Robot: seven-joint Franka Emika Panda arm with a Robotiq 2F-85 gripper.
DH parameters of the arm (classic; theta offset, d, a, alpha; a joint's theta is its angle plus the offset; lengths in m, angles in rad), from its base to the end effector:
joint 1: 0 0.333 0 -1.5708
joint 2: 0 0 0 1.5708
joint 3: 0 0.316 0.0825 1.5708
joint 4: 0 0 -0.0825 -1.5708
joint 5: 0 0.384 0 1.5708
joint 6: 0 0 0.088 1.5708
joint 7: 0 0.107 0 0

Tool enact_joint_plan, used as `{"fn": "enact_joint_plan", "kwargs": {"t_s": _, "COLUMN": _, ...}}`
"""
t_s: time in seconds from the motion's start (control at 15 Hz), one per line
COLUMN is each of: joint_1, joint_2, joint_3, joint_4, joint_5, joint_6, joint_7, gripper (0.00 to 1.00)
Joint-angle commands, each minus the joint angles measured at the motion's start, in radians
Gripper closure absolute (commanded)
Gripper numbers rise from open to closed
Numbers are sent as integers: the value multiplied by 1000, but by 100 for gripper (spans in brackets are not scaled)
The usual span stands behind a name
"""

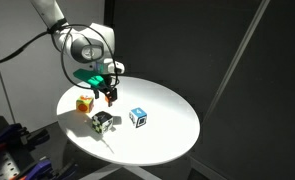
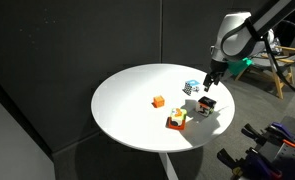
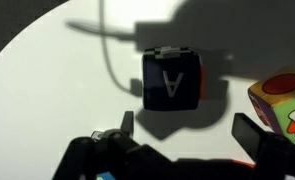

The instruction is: Pick up the block with a letter on top and move it to the right

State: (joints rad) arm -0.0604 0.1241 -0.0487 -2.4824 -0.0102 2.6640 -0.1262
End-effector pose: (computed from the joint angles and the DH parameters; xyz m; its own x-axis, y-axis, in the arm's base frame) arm 0.4789 -0.0525 0.2464 0.9981 0.0270 0.0557 0.0261 -0.9995 0.0184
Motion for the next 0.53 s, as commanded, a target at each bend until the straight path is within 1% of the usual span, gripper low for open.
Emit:
{"fn": "enact_joint_plan", "kwargs": {"t_s": 0.0, "joint_1": -16, "joint_2": 56, "joint_3": -2, "joint_4": 10, "joint_5": 8, "joint_6": 46, "joint_7": -28, "gripper": 0}}
{"fn": "enact_joint_plan", "kwargs": {"t_s": 0.47, "joint_1": -54, "joint_2": 157, "joint_3": 31, "joint_4": 29, "joint_5": 44, "joint_6": 109, "joint_7": -96, "gripper": 0}}
